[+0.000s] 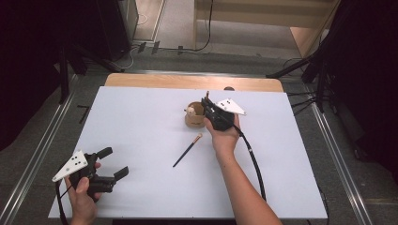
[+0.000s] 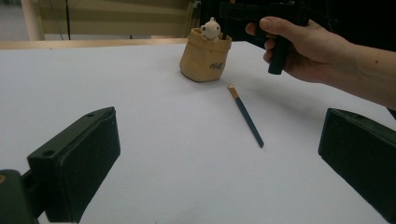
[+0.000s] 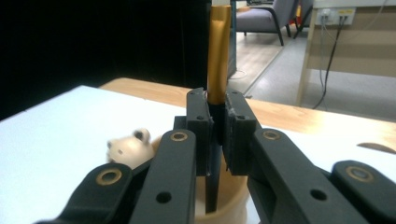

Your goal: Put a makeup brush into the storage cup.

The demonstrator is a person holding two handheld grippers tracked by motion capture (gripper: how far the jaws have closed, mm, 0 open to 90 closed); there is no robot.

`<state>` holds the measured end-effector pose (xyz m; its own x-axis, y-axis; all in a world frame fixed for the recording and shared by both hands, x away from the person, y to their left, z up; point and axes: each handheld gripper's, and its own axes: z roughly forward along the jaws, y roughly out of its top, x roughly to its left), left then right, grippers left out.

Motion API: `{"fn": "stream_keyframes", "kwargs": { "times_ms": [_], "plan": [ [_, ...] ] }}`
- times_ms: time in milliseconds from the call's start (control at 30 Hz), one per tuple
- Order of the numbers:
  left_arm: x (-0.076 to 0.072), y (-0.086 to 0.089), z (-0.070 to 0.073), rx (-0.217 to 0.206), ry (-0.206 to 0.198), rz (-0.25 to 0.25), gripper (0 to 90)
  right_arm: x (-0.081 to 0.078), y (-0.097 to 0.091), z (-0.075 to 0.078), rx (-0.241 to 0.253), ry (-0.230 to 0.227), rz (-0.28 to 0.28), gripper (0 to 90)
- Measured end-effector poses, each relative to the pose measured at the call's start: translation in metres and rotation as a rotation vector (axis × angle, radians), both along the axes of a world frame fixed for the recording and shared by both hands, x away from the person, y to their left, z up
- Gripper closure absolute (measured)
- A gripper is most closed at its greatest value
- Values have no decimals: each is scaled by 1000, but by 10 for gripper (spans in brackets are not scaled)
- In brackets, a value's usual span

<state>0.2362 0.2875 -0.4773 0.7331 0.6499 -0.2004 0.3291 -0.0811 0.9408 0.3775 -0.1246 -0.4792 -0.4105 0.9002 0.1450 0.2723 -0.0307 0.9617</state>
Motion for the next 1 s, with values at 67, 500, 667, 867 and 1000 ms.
{"fn": "stream_keyframes", "kwargs": {
  "times_ms": [67,500,667,867,1000],
  "plan": [
    [0,0,0,-1,3,-2,0,0,-1,-3,-3,7,-7,843],
    [0,1,0,-10,-1,3,0,-12,-11,-7,-13,21,-10,544],
    [0,1,-1,-9,-2,1,0,-27,-25,-7,-6,63,-57,435],
    [0,0,-1,-4,-2,-3,0,-45,-39,-2,-23,39,-45,409],
    [0,1,-1,-3,-1,-1,0,-60,-53,-2,-13,18,-31,395]
  ]
}}
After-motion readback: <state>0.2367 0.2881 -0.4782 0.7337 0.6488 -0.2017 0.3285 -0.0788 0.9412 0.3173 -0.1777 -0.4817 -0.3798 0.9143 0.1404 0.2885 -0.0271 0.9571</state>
